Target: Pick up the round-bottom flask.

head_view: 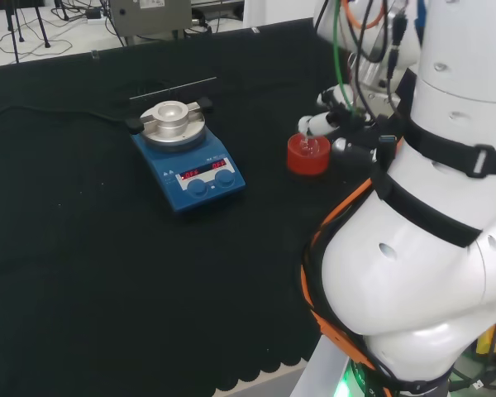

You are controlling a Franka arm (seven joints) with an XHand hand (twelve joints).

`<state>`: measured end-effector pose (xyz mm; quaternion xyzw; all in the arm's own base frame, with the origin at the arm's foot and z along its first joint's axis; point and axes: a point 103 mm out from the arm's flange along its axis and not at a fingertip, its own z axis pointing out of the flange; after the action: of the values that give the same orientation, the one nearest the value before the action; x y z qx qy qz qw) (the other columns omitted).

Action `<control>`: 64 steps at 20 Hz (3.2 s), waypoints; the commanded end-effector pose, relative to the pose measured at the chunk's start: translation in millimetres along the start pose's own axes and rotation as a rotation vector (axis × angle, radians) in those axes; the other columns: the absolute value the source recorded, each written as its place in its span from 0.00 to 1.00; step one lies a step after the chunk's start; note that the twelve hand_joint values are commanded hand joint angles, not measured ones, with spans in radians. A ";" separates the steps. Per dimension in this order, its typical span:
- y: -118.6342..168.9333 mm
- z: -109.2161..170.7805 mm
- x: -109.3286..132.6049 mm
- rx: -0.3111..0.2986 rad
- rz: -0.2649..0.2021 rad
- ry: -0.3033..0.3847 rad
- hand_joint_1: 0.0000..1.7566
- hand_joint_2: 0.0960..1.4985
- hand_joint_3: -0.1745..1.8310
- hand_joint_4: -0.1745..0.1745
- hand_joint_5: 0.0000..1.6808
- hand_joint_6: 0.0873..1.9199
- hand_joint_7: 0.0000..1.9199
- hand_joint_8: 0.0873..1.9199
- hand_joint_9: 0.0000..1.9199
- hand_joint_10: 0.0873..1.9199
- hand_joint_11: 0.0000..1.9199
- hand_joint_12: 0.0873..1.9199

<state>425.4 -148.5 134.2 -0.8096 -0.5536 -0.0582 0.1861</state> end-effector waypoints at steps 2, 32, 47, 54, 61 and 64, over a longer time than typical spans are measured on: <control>10.5 22.8 1.3 0.009 -0.005 0.029 0.41 0.46 0.38 0.29 0.26 0.01 0.10 0.35 0.18 0.37 0.00 0.69; 26.9 34.8 -4.2 -0.043 -0.006 0.030 0.47 0.44 0.39 0.30 0.32 0.03 0.10 0.34 0.19 0.36 0.01 0.70; 33.9 31.0 -5.6 -0.087 -0.017 -0.009 0.50 0.45 0.40 0.27 0.33 0.35 0.11 0.34 0.21 0.35 0.03 0.69; 36.0 32.0 -6.4 -0.086 -0.015 -0.013 0.50 0.45 0.40 0.27 0.32 0.38 0.12 0.34 0.21 0.35 0.04 0.69; 37.2 32.3 -5.7 -0.085 -0.013 -0.026 0.51 0.45 0.41 0.27 0.32 0.39 0.11 0.34 0.21 0.35 0.04 0.69; 37.3 32.4 -4.9 -0.090 0.001 -0.035 0.51 0.46 0.41 0.26 0.33 0.40 0.11 0.34 0.21 0.35 0.05 0.69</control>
<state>454.0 -153.6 93.9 -0.8151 -0.5567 -0.0721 0.1433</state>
